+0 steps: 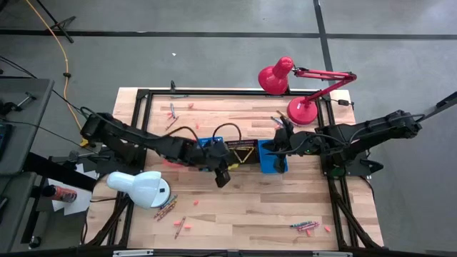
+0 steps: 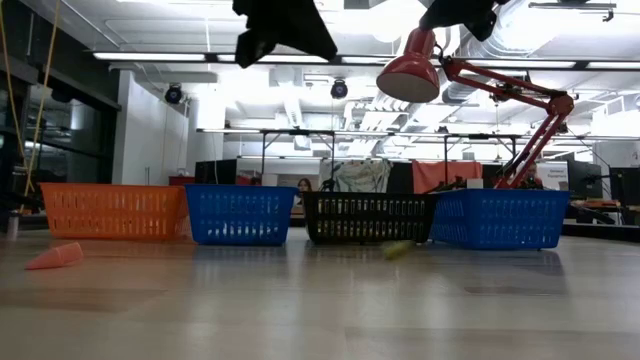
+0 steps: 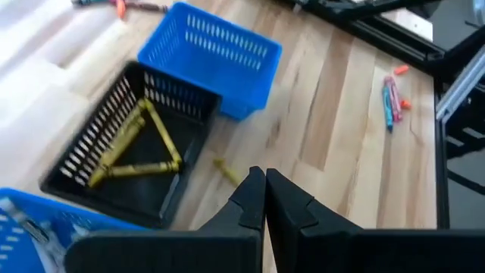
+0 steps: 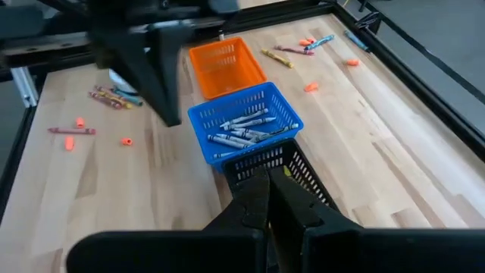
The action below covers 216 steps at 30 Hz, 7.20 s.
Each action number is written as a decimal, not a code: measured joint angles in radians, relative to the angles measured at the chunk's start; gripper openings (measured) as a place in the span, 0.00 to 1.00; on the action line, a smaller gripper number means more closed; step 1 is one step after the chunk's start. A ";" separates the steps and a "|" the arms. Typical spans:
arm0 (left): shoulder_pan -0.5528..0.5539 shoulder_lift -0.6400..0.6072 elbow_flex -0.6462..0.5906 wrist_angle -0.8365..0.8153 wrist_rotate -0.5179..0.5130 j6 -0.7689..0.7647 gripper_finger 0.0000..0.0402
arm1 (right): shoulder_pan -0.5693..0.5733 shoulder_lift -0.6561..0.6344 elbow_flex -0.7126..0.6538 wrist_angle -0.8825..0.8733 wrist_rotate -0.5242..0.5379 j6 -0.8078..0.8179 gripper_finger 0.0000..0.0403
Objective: Sort crayons
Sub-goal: Put the yellow crayon into the black bin, then put the top left yellow crayon into the black bin
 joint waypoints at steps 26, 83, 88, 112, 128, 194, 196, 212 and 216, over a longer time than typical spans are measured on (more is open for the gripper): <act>-0.004 0.000 0.000 -0.004 0.005 0.025 0.00 | 0.500 0.368 0.000 -0.416 -0.245 1.510 0.21; 0.000 -0.016 0.001 0.027 0.093 0.047 0.00 | 0.552 0.465 -0.246 -0.206 -0.463 1.776 0.01; 0.009 -0.105 0.001 0.058 0.102 0.104 0.00 | 0.547 0.377 -0.240 -0.241 -0.295 1.673 0.00; -0.044 -0.455 -0.132 0.315 -0.024 0.436 0.00 | 0.110 0.026 -0.193 0.531 0.066 0.026 0.00; 0.054 -0.459 -0.441 0.756 -0.024 0.363 0.00 | -0.040 0.026 -0.193 0.675 -0.153 -0.188 0.00; 0.057 -0.459 -0.440 0.702 -0.021 0.355 0.00 | -0.229 -0.003 -0.192 0.265 -0.161 0.056 0.39; 0.057 -0.459 -0.440 0.702 -0.021 0.355 0.00 | -0.229 -0.052 -0.192 0.199 -0.125 0.067 0.39; 0.367 -0.441 -0.312 0.176 -0.010 0.008 0.13 | -0.229 -0.083 -0.192 0.146 -0.052 0.077 0.39; 0.551 -0.369 -0.250 -0.264 0.091 -0.038 0.25 | -0.229 -0.070 -0.192 0.146 -0.054 0.078 0.39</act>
